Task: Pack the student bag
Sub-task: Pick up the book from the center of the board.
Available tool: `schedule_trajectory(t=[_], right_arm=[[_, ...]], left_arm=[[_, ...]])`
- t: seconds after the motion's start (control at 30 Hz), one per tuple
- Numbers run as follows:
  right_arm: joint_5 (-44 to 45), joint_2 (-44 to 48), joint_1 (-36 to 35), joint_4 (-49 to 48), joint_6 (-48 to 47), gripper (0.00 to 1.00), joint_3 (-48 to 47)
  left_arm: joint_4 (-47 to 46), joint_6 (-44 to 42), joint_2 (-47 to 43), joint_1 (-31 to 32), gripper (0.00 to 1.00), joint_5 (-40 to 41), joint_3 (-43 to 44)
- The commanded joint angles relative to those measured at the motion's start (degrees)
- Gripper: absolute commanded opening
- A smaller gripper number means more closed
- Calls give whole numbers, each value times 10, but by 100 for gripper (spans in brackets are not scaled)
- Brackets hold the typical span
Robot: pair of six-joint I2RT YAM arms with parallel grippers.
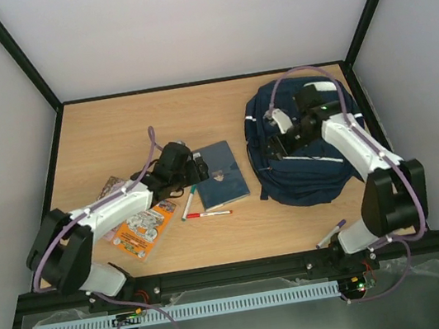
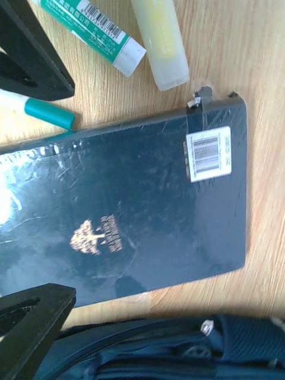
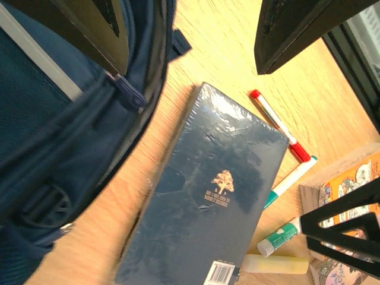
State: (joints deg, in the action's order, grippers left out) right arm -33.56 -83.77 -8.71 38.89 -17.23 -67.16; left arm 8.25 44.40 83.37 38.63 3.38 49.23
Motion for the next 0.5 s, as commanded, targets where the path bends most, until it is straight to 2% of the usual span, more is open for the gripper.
schedule_trajectory(t=[0.0,0.07,0.23,0.47], right_arm=[[-19,-65,-36,-25,67,60,-33],[-30,-104,-45,-36,83,60,-39],[-38,-172,-69,-46,92,61,-46],[-29,-206,-92,-83,106,64,-42]], left_arm=[[-16,8,46,-26,84,-45,24],[-35,9,58,-32,82,-60,24],[-40,17,84,-38,85,-66,31],[-47,19,119,-51,87,-83,37]])
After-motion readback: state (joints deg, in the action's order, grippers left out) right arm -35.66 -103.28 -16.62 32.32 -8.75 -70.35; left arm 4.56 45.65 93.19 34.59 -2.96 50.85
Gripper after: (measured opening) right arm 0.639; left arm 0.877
